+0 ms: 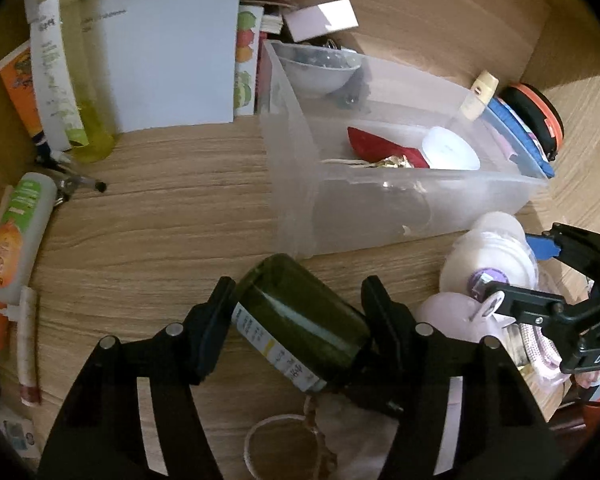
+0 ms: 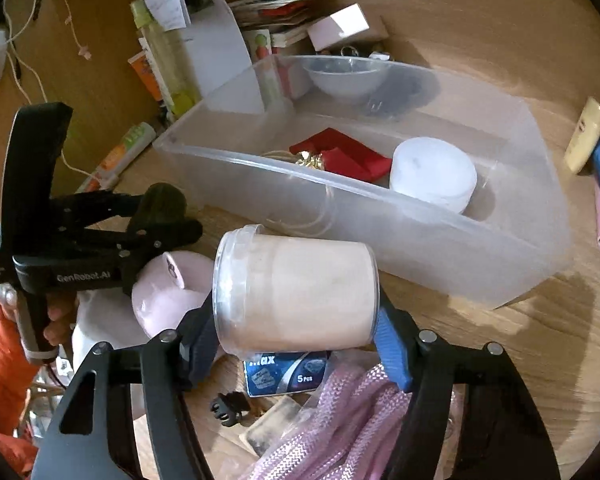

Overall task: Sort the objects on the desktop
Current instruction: 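Grasp the green glass bottle with the left gripper while the right grasps the beige jar, then lower the bottle and jar into the clear bin and open both grippers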

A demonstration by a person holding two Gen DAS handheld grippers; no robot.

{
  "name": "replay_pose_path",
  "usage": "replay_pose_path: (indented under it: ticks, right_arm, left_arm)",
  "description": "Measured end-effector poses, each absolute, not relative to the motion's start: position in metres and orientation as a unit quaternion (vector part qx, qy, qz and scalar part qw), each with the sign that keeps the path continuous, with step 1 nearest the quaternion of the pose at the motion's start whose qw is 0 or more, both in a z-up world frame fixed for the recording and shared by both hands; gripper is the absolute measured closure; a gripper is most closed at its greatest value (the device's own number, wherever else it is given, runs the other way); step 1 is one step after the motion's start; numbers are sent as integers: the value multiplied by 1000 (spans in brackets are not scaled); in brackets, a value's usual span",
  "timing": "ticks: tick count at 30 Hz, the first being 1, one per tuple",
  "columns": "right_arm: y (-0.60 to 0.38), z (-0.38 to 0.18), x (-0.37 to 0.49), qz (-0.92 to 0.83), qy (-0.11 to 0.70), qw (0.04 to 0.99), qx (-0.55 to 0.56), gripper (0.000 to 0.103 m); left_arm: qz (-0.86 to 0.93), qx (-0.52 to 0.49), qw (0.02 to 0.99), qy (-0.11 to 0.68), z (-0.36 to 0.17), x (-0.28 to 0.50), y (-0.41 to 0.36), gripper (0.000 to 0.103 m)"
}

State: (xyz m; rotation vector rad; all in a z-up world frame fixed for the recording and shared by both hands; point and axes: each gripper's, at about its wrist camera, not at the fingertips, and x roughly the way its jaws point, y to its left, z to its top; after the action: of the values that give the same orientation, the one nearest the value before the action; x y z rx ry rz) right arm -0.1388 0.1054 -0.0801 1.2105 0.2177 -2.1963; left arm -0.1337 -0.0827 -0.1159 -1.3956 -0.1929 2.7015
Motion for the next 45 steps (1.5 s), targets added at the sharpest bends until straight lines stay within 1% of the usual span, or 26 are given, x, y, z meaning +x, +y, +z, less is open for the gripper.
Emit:
replay_pose_path:
  ticks: [8, 16, 23, 30, 38, 42, 45]
  right_arm:
    - [119, -73, -135, -840, 62, 296, 450, 39]
    - [142, -33, -121, -868, 41, 290, 402, 39]
    - [157, -3, -112, -885, 35, 284, 368, 39]
    - [173, 16, -122, -896, 16, 277, 345, 40]
    - [170, 17, -145, -892, 9, 288, 349, 41]
    - [164, 19, -158, -906, 21, 264, 331, 41]
    - [160, 15, -175, -909, 13, 251, 334, 41]
  left_arm:
    - [916, -398, 16, -47, -86, -113, -89, 39]
    - [941, -337, -32, -8, -50, -93, -84, 39]
    - [956, -293, -30, -2, -19, -86, -73, 39]
    - [963, -268, -11, -14, 5, -103, -64, 39]
    - [960, -278, 5, -7, 3, -140, -50, 39]
    - [959, -283, 11, -8, 0, -158, -47, 39]
    - [956, -292, 10, -6, -5, -172, -46, 39]
